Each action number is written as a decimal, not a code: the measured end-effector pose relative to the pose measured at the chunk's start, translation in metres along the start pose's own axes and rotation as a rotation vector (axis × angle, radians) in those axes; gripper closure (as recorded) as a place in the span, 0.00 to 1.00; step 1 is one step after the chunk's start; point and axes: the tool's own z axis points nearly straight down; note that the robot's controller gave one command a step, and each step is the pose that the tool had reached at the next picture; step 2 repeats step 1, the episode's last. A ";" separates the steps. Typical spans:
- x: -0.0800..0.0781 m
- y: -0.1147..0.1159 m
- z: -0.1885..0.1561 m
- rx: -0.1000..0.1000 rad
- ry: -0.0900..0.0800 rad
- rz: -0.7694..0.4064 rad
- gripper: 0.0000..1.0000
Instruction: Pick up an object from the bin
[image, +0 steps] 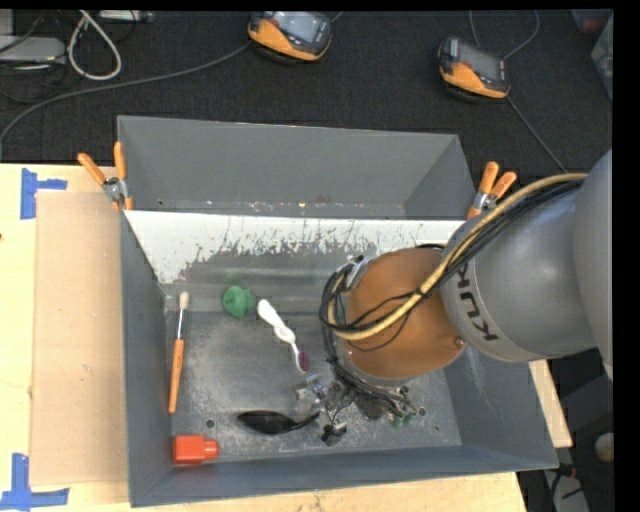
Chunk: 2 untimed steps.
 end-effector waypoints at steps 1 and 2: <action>0.000 0.001 -0.010 -0.001 0.001 0.002 1.00; 0.000 0.001 -0.010 -0.001 0.001 0.002 1.00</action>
Offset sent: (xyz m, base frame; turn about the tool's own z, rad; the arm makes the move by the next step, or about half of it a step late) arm 0.0000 0.0004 0.0259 0.0014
